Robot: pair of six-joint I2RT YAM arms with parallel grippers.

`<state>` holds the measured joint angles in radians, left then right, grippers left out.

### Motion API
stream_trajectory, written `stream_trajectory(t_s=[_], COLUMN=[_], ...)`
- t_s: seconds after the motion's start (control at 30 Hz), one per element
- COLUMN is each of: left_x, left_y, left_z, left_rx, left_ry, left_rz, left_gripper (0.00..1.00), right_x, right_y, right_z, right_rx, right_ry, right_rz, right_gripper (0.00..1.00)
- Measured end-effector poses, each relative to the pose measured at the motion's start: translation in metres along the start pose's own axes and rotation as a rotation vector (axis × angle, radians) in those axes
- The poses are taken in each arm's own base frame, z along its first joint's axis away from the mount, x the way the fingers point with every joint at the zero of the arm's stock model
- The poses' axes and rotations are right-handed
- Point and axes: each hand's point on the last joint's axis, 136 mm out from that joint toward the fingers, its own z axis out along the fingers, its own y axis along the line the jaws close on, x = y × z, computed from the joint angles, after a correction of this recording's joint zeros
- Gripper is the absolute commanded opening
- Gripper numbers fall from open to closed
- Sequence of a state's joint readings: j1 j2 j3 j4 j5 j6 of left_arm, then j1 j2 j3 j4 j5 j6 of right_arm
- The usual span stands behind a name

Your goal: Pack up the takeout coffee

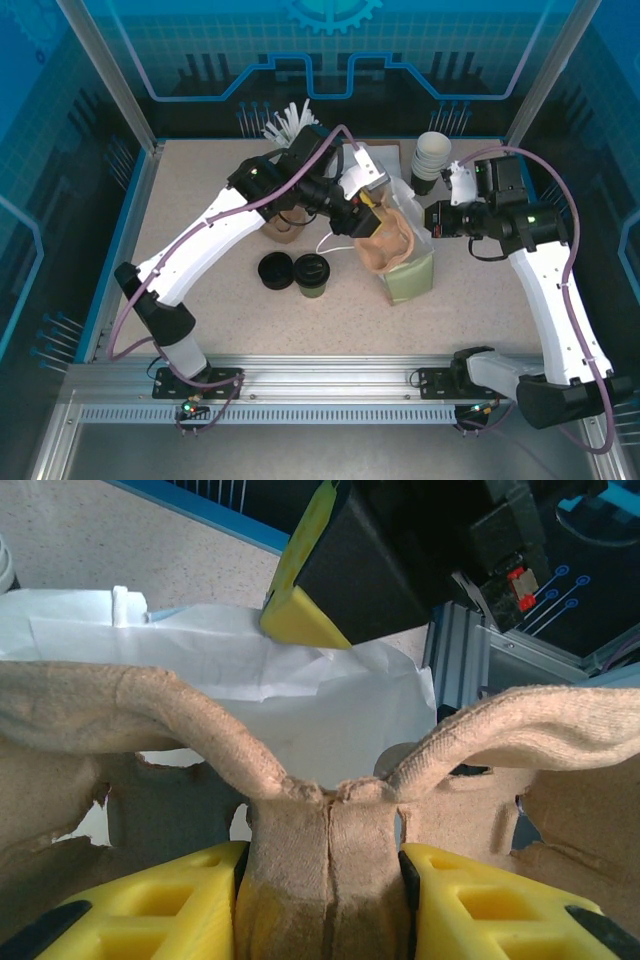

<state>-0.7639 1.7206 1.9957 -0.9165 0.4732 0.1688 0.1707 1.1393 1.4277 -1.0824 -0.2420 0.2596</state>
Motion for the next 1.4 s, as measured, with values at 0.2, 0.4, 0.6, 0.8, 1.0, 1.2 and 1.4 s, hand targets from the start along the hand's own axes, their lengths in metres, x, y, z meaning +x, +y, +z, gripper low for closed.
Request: stream_trajectory(t_s=[0.2, 0.4, 0.6, 0.8, 1.0, 1.2, 1.4], left_x=[0.004, 0.006, 0.019, 0.035, 0.043, 0.055, 0.066], left_y=[0.002, 0.002, 0.007, 0.016, 0.026, 0.036, 0.044], left_z=[0.009, 0.014, 0.022, 0.029, 0.035, 0.045, 0.056], left_rx=[0.025, 0.036, 0.041, 0.038, 0.032, 0.029, 0.03], left_ry=[0.019, 0.029, 0.061, 0.098, 0.117, 0.149, 0.181], left_rz=[-0.026, -0.033, -0.055, -0.081, -0.085, -0.111, -0.13], left_gripper=[0.42, 0.42, 0.41, 0.41, 0.41, 0.4, 0.39], right_x=[0.009, 0.015, 0.018, 0.022, 0.026, 0.027, 0.031], right_y=[0.008, 0.015, 0.019, 0.023, 0.025, 0.027, 0.03], right_z=[0.0, 0.002, 0.002, 0.0, 0.001, -0.002, -0.001], right_rx=[-0.038, -0.073, -0.095, -0.114, -0.128, -0.138, -0.158], right_ry=[0.008, 0.018, 0.025, 0.028, 0.038, 0.031, 0.042], right_rz=[0.018, 0.028, 0.028, 0.028, 0.032, 0.029, 0.035], right_gripper=[0.0, 0.0, 0.0, 0.0, 0.0, 0.0, 0.0])
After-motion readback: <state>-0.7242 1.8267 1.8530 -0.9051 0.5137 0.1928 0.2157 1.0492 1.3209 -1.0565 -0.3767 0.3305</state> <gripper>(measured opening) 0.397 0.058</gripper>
